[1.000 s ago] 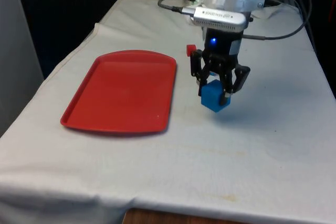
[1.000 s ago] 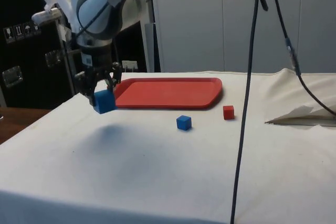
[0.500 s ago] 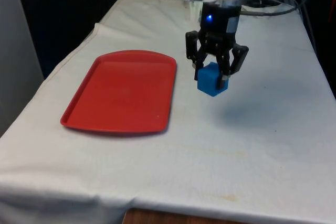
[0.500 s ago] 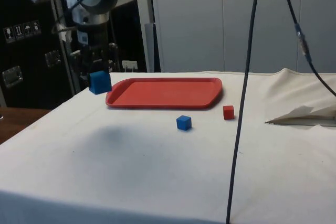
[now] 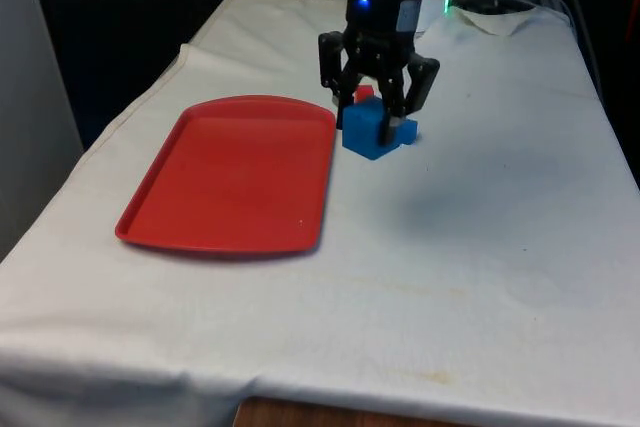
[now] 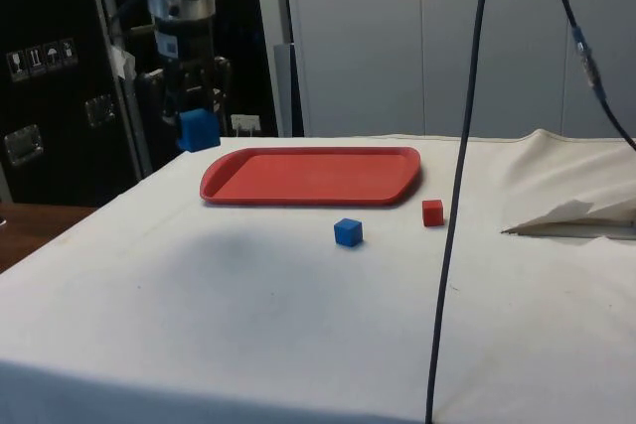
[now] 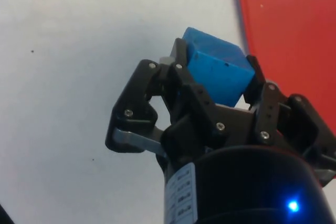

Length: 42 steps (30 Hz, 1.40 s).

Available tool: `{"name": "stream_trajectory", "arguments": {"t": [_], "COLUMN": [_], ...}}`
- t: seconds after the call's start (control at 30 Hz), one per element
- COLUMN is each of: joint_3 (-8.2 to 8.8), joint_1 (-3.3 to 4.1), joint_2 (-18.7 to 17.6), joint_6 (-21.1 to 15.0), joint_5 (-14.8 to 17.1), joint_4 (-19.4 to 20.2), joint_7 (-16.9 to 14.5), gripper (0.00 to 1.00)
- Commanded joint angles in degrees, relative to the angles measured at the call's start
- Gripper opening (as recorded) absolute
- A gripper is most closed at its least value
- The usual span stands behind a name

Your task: Pick up the largest block and place it onto the tray.

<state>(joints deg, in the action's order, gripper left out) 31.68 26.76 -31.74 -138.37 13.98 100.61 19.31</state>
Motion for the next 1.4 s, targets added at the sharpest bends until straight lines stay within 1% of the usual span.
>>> {"name": "stream_trajectory", "arguments": {"t": [0.0,0.07,0.1,0.13,0.2,0.33,0.37,0.4,0.53,0.6,0.63,0.67,0.7,0.83,0.97,1.0,1.03,1.23,1.3,1.33,1.37], "joint_3": [0.29,0.86,0.52,0.86,1.32,1.83,1.66,2.18,2.81,3.09,2.92,3.21,3.55,4.30,5.10,5.04,5.21,5.90,6.07,6.36,6.13], "joint_1": [0.06,0.17,0.00,0.17,0.23,0.11,0.00,0.11,0.17,0.11,0.00,0.11,0.06,0.00,-0.34,-0.17,-0.46,-1.09,-1.49,-1.15,-1.66], "joint_2": [0.8,1.3,0.4,1.3,2.0,3.0,2.5,3.5,4.4,4.8,4.2,5.0,5.3,6.0,6.5,6.1,6.6,6.4,6.4,6.1,6.3], "joint_6": [-0.1,-0.2,0.0,-0.2,-0.4,-0.6,-0.1,-0.6,-0.8,-0.9,-0.2,-1.0,-1.1,-1.4,-1.9,-1.2,-2.1,-3.1,-4.1,-3.3,-4.5], "joint_5": [-0.2,-0.3,0.0,-0.3,-0.4,-0.5,-0.2,-0.6,-0.6,-0.6,-0.3,-0.6,-0.6,-0.5,-0.3,-0.3,-0.3,0.1,0.2,-0.2,0.2], "joint_4": [0.8,1.4,0.5,1.4,2.3,3.7,3.0,4.4,5.6,6.2,5.5,6.5,7.2,8.3,9.6,8.9,9.8,10.8,11.6,11.3,11.9], "joint_7": [-0.6,-1.4,-0.9,-1.4,-2.2,-3.3,-3.1,-3.8,-4.8,-5.4,-5.3,-5.7,-6.2,-7.6,-9.5,-8.8,-9.9,-12.0,-12.9,-12.3,-13.3], "gripper": [0.07,0.07,0.07,0.07,0.07,0.07,0.07,0.07,0.07,0.07,0.07,0.07,0.07,0.07,0.07,0.07,0.07,0.07,0.07,0.07,0.07]}}
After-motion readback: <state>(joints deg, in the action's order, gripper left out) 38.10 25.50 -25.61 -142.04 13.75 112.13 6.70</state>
